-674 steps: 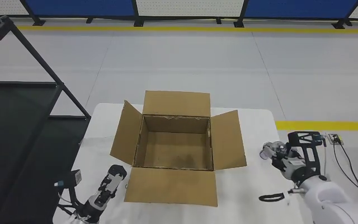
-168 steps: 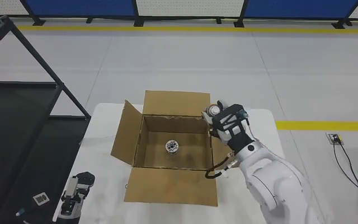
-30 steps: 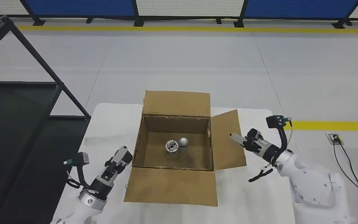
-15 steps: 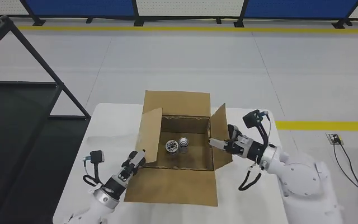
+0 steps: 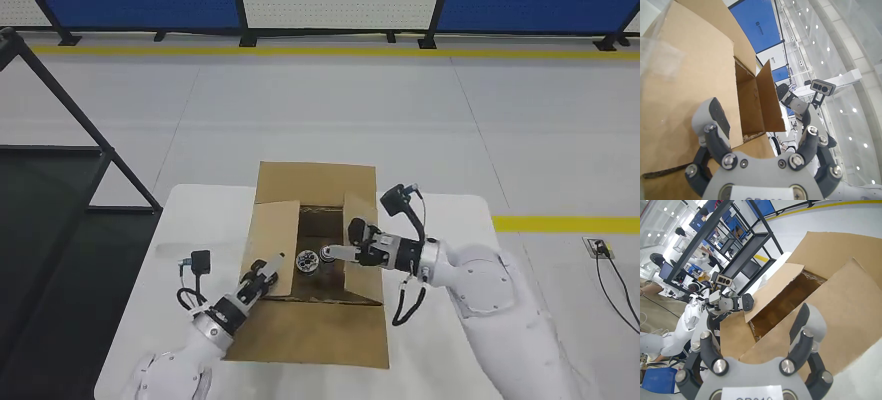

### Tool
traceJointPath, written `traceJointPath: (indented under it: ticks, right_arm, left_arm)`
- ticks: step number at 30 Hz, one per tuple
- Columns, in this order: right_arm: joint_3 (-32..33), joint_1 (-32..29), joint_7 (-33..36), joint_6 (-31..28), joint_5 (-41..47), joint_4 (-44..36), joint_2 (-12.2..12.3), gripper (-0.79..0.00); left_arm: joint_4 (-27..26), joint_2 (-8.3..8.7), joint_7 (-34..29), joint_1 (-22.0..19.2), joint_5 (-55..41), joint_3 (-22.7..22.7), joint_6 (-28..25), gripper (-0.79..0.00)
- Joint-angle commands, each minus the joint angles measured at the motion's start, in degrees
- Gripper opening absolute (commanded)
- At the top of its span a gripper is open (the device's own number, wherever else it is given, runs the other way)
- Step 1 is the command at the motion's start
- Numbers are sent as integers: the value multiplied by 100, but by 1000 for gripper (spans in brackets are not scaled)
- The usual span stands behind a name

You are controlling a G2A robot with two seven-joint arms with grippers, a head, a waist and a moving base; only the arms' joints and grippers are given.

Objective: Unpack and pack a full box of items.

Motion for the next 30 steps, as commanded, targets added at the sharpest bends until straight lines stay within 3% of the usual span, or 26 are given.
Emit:
traceJointPath:
  ticks: [1,14,30]
  right_arm:
    - [-113,117,-2,-48,72,258,-11,0]
    - [-648,630,-403,-134,120,1397,-88,0]
    - [-1034,986,-527,-61,68,2070,-142,0]
  left_arm:
    - [31,0,-6,-37,7,30,34,0]
    - [285,3,22,-213,49,156,156,0]
    - [518,9,41,-406,71,232,295,0]
